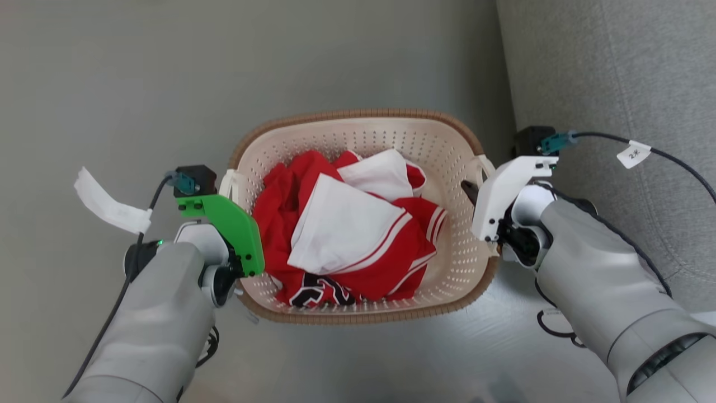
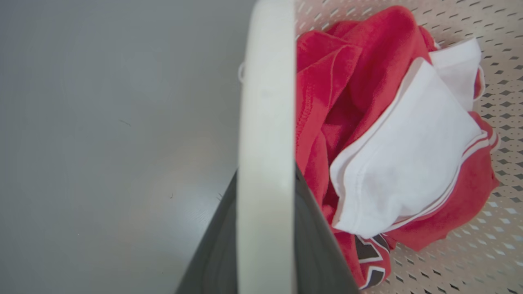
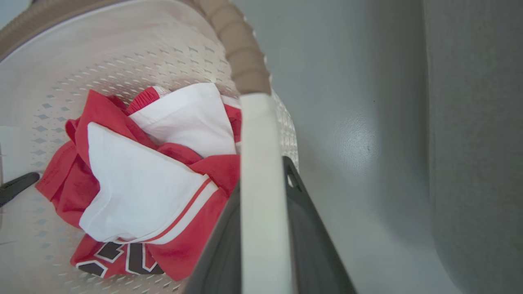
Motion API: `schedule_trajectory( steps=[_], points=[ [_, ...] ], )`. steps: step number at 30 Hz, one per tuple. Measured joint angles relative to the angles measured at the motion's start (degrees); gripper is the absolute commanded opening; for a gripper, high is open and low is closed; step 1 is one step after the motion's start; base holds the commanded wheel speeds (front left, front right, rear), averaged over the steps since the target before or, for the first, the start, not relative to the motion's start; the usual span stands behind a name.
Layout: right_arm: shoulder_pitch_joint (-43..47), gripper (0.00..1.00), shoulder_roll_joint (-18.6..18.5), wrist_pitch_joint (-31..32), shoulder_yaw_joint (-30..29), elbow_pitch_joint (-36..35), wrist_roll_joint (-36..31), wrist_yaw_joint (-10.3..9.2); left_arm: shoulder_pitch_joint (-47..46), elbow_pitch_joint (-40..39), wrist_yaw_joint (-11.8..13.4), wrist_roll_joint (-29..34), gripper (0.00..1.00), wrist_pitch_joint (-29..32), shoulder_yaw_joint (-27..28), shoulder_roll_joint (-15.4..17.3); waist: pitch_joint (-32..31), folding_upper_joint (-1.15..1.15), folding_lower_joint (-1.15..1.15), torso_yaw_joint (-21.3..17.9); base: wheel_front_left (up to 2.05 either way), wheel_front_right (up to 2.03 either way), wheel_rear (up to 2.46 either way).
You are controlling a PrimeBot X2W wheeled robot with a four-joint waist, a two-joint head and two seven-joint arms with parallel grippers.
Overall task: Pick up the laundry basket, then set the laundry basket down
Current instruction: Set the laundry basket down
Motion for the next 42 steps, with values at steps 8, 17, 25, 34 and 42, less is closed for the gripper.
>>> schedule_trajectory(
  steps=[8, 17, 25, 34, 42],
  points=[
    [-3.0, 0.00, 0.0, -1.4, -0.2, 0.1, -0.4, 0.07, -2.4, -0.3, 0.5, 0.4, 0.00, -1.8, 0.3, 0.3, 4.2, 0.00, 0.00, 0.1, 0.00, 0.00, 0.00],
    [-5.3, 0.00, -0.1, -2.5, -0.1, 0.2, -0.9, 0.24, -4.8, -0.3, 0.5, 0.9, 0.00, -2.9, 0.3, 0.4, 8.6, 0.00, 0.00, 0.2, 0.00, 0.00, 0.00],
    [-8.2, 0.00, -0.3, -5.7, -0.2, 0.1, -1.2, 0.65, -7.8, -0.4, 1.1, 2.0, 0.00, -5.1, 0.8, 0.6, 12.8, 0.00, 0.00, 0.2, 0.00, 0.00, 0.00],
    [-9.7, 0.00, -0.3, -9.2, -0.5, 0.1, -1.5, 1.09, -9.6, -0.3, 1.6, 2.4, 0.00, -7.2, 1.1, 0.6, 16.6, 0.00, 0.00, 0.4, 0.00, 0.00, 0.00],
    [-11.5, 0.00, -0.3, -10.6, -0.5, 0.2, -2.0, 1.26, -11.5, 0.2, 1.7, 2.4, 0.00, -8.4, 1.4, 0.7, 19.6, 0.00, 0.00, 0.5, 0.00, 0.00, 0.00]
  ],
)
